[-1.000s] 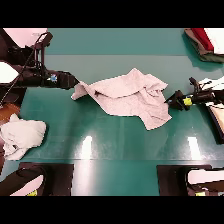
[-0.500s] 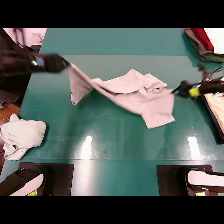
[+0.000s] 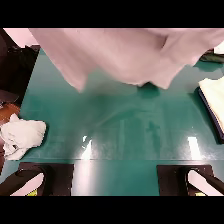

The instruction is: Fold the shirts.

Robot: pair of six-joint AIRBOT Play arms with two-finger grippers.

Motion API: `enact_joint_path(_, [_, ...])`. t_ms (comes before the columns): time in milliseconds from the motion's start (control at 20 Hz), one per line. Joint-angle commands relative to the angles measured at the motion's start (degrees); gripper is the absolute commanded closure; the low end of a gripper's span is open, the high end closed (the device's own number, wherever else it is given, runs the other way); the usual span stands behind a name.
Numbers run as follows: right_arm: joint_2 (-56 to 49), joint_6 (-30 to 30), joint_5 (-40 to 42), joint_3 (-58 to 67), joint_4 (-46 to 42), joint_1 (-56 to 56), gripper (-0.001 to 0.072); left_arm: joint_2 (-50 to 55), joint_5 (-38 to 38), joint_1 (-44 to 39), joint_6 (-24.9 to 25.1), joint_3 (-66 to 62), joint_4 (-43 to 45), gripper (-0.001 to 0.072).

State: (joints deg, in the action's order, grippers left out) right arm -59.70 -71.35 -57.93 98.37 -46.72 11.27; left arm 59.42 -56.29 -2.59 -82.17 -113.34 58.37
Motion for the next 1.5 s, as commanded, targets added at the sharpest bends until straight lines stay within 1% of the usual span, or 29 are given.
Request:
enact_joint_path(0, [7.48,0.00,6.08,8.07,-3.50,0.15,0.0696,-2.16,-1.16,0.24,0.07,-6.71,-0.59,0.0683])
enact_joint_path(100, [10.91,0.04,6.62,10.93,-7.91,0.15,0.0696,-5.20,-1.01,0.24,0.09,-6.71,-0.55,0.0683])
enact_joint_path(250, [15.58,0.00,6.73,12.74,-14.34,0.15,0.0696,-10.34,1.49,0.24,0.07,-6.71,-0.59,0.0683])
enact_joint_path(400, [20.15,-0.22,6.27,9.68,-18.12,0.20,0.0697,-15.06,1.79,0.24,-0.35,-6.71,-0.70,0.0683])
enact_joint_path(500, [21.88,-3.69,3.19,6.38,-19.71,0.22,0.0698,-15.91,-0.87,0.24,-0.57,-6.25,-1.11,0.0684])
enact_joint_path(550, [21.79,-6.05,0.09,4.90,-20.39,0.20,0.0699,-15.65,-3.30,0.26,-0.68,-5.40,-0.85,0.0684])
enact_joint_path(650, [18.88,-10.05,-8.31,2.40,-20.94,0.20,0.0699,-14.58,-8.00,0.26,-3.10,-0.13,2.67,0.0684])
enact_joint_path(800, [9.01,-14.69,-24.26,1.60,-20.48,-0.37,0.0699,-9.88,-14.47,0.26,-3.72,10.86,9.38,0.0684])
enact_joint_path(900, [0.79,-17.44,-33.24,1.60,-20.92,-2.40,0.0699,-4.20,-15.39,0.24,-4.90,18.93,10.14,0.0684])
enact_joint_path(1000, [-7.96,-18.34,-38.12,1.60,-20.92,-4.90,0.0699,3.15,-15.43,0.26,-4.87,25.55,9.97,0.0684])
enact_joint_path(1100, [-16.74,-18.56,-38.97,1.60,-20.92,-6.84,0.0699,11.63,-14.93,0.26,-4.72,29.35,10.03,0.0683])
enact_joint_path(1200, [-25.38,-18.51,-36.52,1.60,-20.92,-7.85,0.0699,20.39,-13.18,0.26,-4.39,29.73,9.94,0.0683])
enact_joint_path(1250, [-29.20,-18.05,-34.36,1.60,-20.92,-8.00,0.0699,23.74,-10.97,0.24,-4.35,29.70,9.94,0.0683])
enact_joint_path(1350, [-34.86,-17.07,-28.15,1.62,-20.87,-8.00,0.0699,28.57,-4.26,0.24,-4.35,29.70,9.75,0.0683])
enact_joint_path(1450, [-38.45,-16.57,-20.39,1.64,-20.81,-8.00,0.0699,30.25,3.72,0.26,-4.35,29.68,8.85,0.0683])
